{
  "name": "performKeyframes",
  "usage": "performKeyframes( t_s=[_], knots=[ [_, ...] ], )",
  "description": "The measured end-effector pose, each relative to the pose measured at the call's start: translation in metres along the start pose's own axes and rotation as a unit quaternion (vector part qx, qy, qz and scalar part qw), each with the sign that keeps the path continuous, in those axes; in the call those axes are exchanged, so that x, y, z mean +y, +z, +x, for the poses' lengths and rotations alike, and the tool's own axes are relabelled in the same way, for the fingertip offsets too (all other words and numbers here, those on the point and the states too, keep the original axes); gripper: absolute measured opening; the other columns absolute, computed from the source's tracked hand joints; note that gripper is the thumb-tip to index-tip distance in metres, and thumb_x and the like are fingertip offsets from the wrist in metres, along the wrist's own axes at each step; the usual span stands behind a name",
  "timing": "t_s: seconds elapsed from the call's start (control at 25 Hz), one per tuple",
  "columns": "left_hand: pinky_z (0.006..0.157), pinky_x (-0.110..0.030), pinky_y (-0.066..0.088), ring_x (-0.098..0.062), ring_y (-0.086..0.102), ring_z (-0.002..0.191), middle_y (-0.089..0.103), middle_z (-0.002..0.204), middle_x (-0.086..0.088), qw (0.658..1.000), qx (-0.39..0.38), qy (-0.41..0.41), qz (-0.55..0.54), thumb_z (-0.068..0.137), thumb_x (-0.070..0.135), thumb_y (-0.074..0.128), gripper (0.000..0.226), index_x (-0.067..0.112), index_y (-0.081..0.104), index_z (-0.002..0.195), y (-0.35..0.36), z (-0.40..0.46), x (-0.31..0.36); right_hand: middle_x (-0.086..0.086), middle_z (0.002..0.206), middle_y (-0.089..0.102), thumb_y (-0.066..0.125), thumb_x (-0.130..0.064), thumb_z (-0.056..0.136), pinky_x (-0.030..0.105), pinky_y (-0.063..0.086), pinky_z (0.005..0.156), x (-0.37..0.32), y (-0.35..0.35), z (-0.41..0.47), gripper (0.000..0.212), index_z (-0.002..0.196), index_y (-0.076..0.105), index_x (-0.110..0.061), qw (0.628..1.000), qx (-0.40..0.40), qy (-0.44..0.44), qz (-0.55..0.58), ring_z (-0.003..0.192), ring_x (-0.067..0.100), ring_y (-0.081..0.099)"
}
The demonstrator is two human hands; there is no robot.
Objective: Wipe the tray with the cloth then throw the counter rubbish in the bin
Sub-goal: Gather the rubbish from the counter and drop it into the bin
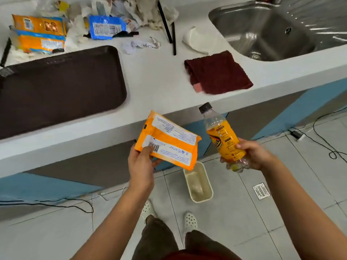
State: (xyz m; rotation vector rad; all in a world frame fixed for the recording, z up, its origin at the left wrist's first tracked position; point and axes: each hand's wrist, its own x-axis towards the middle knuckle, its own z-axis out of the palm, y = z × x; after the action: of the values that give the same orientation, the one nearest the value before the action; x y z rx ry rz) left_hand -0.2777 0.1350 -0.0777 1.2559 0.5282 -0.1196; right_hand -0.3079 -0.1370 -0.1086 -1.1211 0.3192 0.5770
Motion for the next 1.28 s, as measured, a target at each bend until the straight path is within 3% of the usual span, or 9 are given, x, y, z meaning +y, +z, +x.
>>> performKeyframes(
  t_s=[0.16,0.32,0.56,0.72,0.8,1.0,1.08,1.2,1.28],
  knots=[
    [0.062,-0.031,0.053,-0.026,0.065,0.090,0.063,0.103,-0.011,0.995,0.032,-0.067,0.070,0.098,0.010,0.038,0.017,0.014,0.050,0.107,-0.003,-0.002,-0.068,0.023,0.074,0.066,0.086,-0.028,0.023,0.032,0.052,0.043,0.048,-0.041,-0.017,0.108,0.118,0.045,0.002,0.993,0.006,0.119,0.017,0.057,0.032,0.066],
    [0.065,-0.032,0.052,-0.030,0.061,0.094,0.060,0.106,-0.014,0.986,0.050,-0.105,0.121,0.097,0.006,0.041,0.011,0.009,0.047,0.105,0.003,0.011,-0.118,0.018,0.081,0.065,0.067,-0.020,0.039,0.031,0.051,0.051,0.110,-0.068,-0.016,0.078,0.115,0.050,-0.014,0.980,0.044,0.194,0.027,0.065,0.030,0.065],
    [0.079,-0.039,0.051,-0.031,0.060,0.097,0.059,0.108,-0.016,0.975,0.022,-0.165,0.147,0.096,0.001,0.040,0.014,0.006,0.047,0.107,0.016,0.039,-0.194,0.018,0.101,0.058,0.050,-0.019,0.087,0.039,0.051,0.071,0.201,-0.079,0.019,0.035,0.122,0.045,-0.015,0.944,0.203,0.260,0.017,0.083,0.033,0.059],
    [0.083,-0.040,0.049,-0.029,0.058,0.095,0.058,0.104,-0.009,0.970,-0.010,-0.191,0.152,0.096,0.000,0.040,0.015,0.008,0.046,0.108,0.021,0.059,-0.235,0.013,0.105,0.057,0.058,-0.030,0.086,0.036,0.054,0.065,0.239,-0.085,0.046,0.033,0.118,0.049,-0.027,0.922,0.240,0.299,0.056,0.076,0.029,0.061],
    [0.083,-0.039,0.049,-0.029,0.058,0.097,0.057,0.107,-0.010,0.969,-0.042,-0.188,0.154,0.097,-0.001,0.039,0.016,0.007,0.045,0.109,0.023,0.079,-0.264,0.012,0.101,0.058,0.063,-0.033,0.081,0.035,0.052,0.064,0.259,-0.095,0.069,0.038,0.116,0.050,-0.026,0.914,0.262,0.304,0.060,0.075,0.027,0.060],
    [0.076,-0.031,0.054,-0.030,0.057,0.102,0.057,0.111,-0.015,0.958,-0.075,-0.188,0.203,0.097,0.003,0.042,0.012,0.009,0.044,0.107,0.021,0.137,-0.357,0.011,0.098,0.057,0.056,-0.030,0.089,0.033,0.047,0.066,0.313,-0.120,0.139,0.037,0.124,0.045,-0.022,0.898,0.297,0.321,0.053,0.072,0.025,0.057],
    [0.086,-0.035,0.048,-0.032,0.057,0.110,0.057,0.120,-0.016,0.916,-0.120,-0.216,0.315,0.095,0.011,0.050,0.019,0.009,0.047,0.114,0.017,0.155,-0.386,0.009,0.101,0.055,0.053,-0.036,0.091,0.036,0.049,0.067,0.327,-0.129,0.161,0.037,0.124,0.044,-0.023,0.900,0.304,0.304,0.075,0.072,0.024,0.055],
    [0.095,-0.033,0.042,-0.029,0.048,0.123,0.049,0.134,-0.010,0.779,-0.227,-0.315,0.493,0.091,0.017,0.055,0.045,0.010,0.043,0.133,0.005,0.162,-0.402,0.012,0.117,0.050,0.054,-0.033,0.090,0.041,0.049,0.070,0.344,-0.141,0.180,0.044,0.132,0.040,-0.025,0.875,0.404,0.263,0.048,0.092,0.032,0.053],
    [0.100,-0.035,0.041,-0.028,0.047,0.124,0.049,0.136,-0.010,0.755,-0.230,-0.315,0.527,0.091,0.016,0.052,0.043,0.012,0.046,0.134,-0.011,0.158,-0.398,0.012,0.108,0.053,0.056,-0.020,0.088,0.037,0.049,0.067,0.350,-0.137,0.173,0.046,0.133,0.046,-0.015,0.852,0.454,0.259,-0.025,0.092,0.030,0.051]
  ],
)
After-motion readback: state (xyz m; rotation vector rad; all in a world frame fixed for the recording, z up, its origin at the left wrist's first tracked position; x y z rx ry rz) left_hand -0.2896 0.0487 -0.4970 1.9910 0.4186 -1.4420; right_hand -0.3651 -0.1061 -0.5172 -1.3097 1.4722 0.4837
